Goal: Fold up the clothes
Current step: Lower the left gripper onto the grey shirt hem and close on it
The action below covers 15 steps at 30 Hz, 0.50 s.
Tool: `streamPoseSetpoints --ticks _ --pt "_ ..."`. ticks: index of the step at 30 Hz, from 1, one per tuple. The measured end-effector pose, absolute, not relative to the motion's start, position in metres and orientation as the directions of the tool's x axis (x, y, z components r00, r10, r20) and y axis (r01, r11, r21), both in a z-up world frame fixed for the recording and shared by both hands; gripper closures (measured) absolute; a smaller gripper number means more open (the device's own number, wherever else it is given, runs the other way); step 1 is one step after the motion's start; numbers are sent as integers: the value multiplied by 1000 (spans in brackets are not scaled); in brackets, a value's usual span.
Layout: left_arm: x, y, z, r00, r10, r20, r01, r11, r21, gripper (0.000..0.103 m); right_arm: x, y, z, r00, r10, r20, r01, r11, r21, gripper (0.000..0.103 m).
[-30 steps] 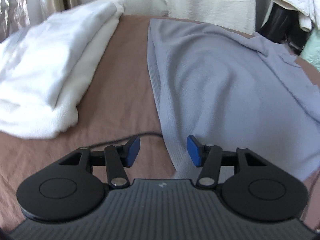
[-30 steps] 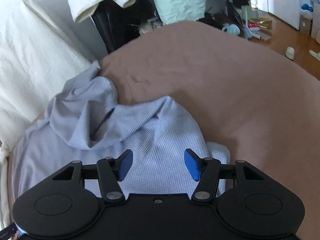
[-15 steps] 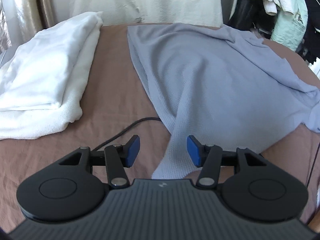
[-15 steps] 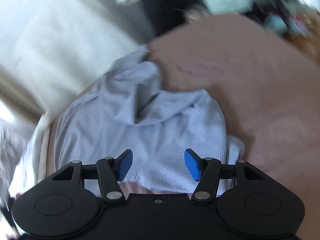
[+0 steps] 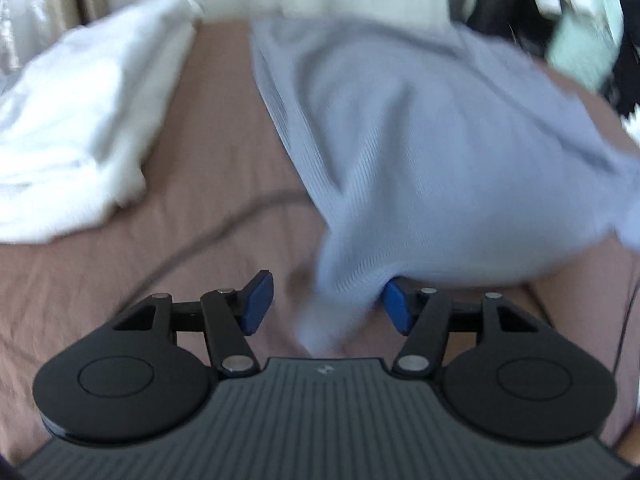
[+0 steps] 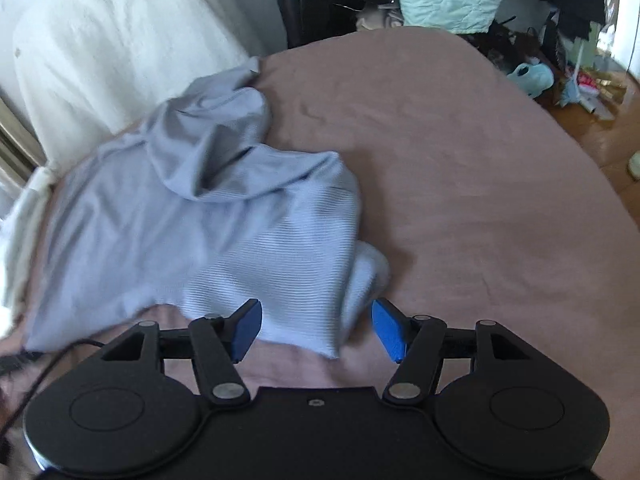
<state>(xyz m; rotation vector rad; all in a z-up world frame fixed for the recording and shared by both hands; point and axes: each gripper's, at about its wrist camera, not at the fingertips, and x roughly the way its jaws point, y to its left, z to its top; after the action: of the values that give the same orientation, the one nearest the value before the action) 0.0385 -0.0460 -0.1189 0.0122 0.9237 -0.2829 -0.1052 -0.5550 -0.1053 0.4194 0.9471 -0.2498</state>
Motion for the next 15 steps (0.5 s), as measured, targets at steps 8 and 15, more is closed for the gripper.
streamPoseSetpoints --ticks 8,15 --pt "58 -63 -133 477 -255 -841 229 960 -161 45 -67 -545 -117 516 79 -853 241 942 233 36" --pt "64 -102 -106 520 -226 -823 441 897 32 45 -44 -526 -84 478 26 -878 160 980 116 36"
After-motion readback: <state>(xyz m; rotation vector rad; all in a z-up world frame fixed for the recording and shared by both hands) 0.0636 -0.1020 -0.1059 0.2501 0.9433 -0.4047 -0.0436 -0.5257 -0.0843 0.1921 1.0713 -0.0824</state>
